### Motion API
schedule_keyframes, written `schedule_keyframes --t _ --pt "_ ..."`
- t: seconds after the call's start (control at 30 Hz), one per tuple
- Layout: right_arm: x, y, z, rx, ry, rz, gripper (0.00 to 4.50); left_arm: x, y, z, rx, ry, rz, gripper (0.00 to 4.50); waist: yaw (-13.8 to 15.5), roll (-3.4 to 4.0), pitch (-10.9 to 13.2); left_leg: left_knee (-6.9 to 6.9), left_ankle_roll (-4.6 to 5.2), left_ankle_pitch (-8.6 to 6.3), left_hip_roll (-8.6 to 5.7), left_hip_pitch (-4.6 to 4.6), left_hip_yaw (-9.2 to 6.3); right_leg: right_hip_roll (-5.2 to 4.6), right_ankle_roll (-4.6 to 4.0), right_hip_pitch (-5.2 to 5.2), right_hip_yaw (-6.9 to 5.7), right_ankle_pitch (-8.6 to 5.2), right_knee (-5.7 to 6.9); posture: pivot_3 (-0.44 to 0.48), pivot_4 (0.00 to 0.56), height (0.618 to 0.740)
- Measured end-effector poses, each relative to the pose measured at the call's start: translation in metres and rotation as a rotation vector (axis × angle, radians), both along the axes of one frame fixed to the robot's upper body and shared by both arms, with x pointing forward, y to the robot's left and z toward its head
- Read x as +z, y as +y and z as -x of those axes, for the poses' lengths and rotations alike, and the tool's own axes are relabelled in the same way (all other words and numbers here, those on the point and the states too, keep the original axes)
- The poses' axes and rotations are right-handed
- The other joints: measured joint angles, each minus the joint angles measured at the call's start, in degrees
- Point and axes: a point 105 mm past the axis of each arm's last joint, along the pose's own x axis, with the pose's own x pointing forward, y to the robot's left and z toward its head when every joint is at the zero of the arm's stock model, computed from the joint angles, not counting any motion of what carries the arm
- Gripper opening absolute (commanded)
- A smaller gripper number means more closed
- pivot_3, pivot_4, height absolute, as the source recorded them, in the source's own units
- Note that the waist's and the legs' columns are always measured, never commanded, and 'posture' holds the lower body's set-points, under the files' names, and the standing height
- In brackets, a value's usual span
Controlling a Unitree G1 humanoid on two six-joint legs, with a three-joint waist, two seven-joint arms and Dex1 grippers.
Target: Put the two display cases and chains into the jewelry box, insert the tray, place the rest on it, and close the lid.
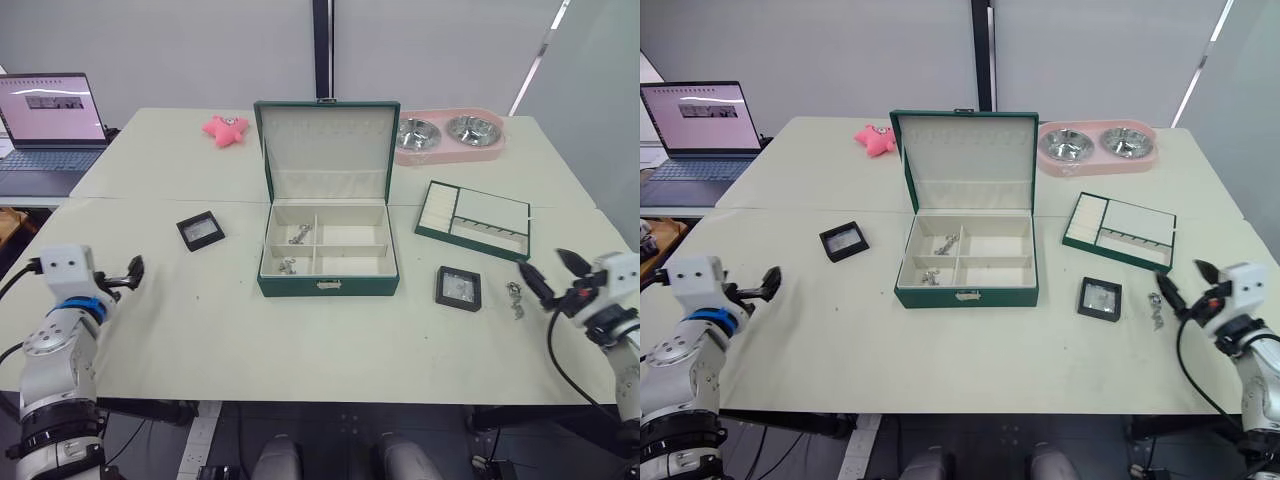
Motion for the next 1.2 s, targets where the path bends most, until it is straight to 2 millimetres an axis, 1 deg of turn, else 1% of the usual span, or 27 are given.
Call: schedule_keyframes --t 0.1,0.2,0.27,0.37,0.47,0.53,0.6,0.67,0.8,0.9,1.03,1.2 --pt "0.012 0.045 0.001 0.181 0.005 0.013 4.50 -0.001 -0.020 -0.010 -0.130 0.020 -0.007 4.48 0.04 -0.01 0.00 0.02 0.00 0.00 -0.02 -0.03 -0.04 0.00 0.00 -0.01 -0.05 0.00 0.00 0.000 0.150 0.740" --pt "0.020 0.074 0.005 0.299 0.012 0.022 4.50 0.007 -0.028 -0.019 -0.217 0.024 -0.031 4.48 0.08 -0.02 0.01 0.03 0.00 0.00 -0.01 -0.04 -0.09 0.01 0.00 -0.01 -0.10 0.00 0.00 0.000 0.150 0.740" --pt "0.024 0.095 0.011 0.388 0.022 0.032 4.50 0.017 -0.034 -0.027 -0.277 0.018 -0.058 4.48 0.08 -0.02 0.01 0.04 0.01 0.00 -0.02 -0.04 -0.09 0.01 0.00 -0.01 -0.10 0.00 -0.01 0.000 0.150 0.740" --pt "0.033 0.125 0.022 0.532 0.025 0.066 4.50 0.028 -0.051 -0.041 -0.388 0.015 -0.082 4.48 0.10 -0.02 0.01 0.05 0.01 0.00 -0.05 -0.05 -0.09 0.01 0.00 -0.01 -0.11 0.00 -0.03 0.000 0.150 0.740" --pt "0.038 0.145 0.029 0.619 0.023 0.093 4.50 0.024 -0.060 -0.048 -0.452 0.056 -0.097 4.48 0.05 -0.01 0.01 0.04 0.01 -0.01 -0.04 -0.06 -0.10 0.03 0.00 -0.04 -0.12 0.00 -0.04 0.000 0.150 0.740" --pt "0.039 0.158 0.031 0.662 0.023 0.096 4.50 0.015 -0.065 -0.052 -0.486 0.104 -0.110 4.48 -0.18 -0.02 0.01 0.05 0.01 0.00 -0.02 -0.06 -0.11 0.06 0.00 -0.06 -0.12 0.00 -0.02 0.000 0.150 0.740" --pt "0.039 0.166 0.032 0.680 0.023 0.086 4.50 0.010 -0.066 -0.055 -0.500 0.135 -0.124 4.48 -0.32 -0.02 0.01 0.05 0.01 0.00 -0.02 -0.07 -0.12 0.07 0.00 -0.08 -0.12 0.00 0.01 0.000 0.150 0.740" --pt "0.037 0.169 0.030 0.676 0.025 0.100 4.50 0.008 -0.066 -0.059 -0.500 0.153 -0.131 4.48 -0.29 -0.03 0.01 0.07 0.01 0.00 -0.02 -0.10 -0.15 0.07 0.00 -0.09 -0.15 0.00 0.02 0.000 0.150 0.740" --pt "0.040 0.172 0.029 0.678 0.009 0.101 4.50 0.012 -0.072 -0.067 -0.522 0.150 -0.153 4.48 -0.27 -0.03 0.01 0.07 0.01 0.00 -0.03 -0.11 -0.16 0.06 0.00 -0.09 -0.18 0.00 0.02 0.000 0.150 0.740" --pt "0.042 0.176 0.031 0.682 0.000 0.104 4.50 0.011 -0.076 -0.071 -0.529 0.146 -0.155 4.48 -0.29 -0.03 0.01 0.07 0.01 0.00 -0.02 -0.11 -0.17 0.06 0.00 -0.10 -0.17 0.00 0.03 0.000 0.150 0.740" --pt "0.042 0.182 0.033 0.696 0.000 0.104 4.50 0.009 -0.077 -0.072 -0.533 0.154 -0.159 4.48 -0.52 -0.03 0.01 0.08 0.01 0.00 -0.02 -0.10 -0.16 0.06 0.00 -0.12 -0.16 0.00 0.09 0.000 0.150 0.740" --pt "0.045 0.184 0.030 0.683 -0.013 0.101 4.50 0.003 -0.076 -0.072 -0.528 0.182 -0.167 4.48 -0.47 -0.03 0.01 0.09 0.01 0.00 -0.03 -0.10 -0.17 0.06 0.00 -0.12 -0.17 0.00 0.12 0.000 0.150 0.740"
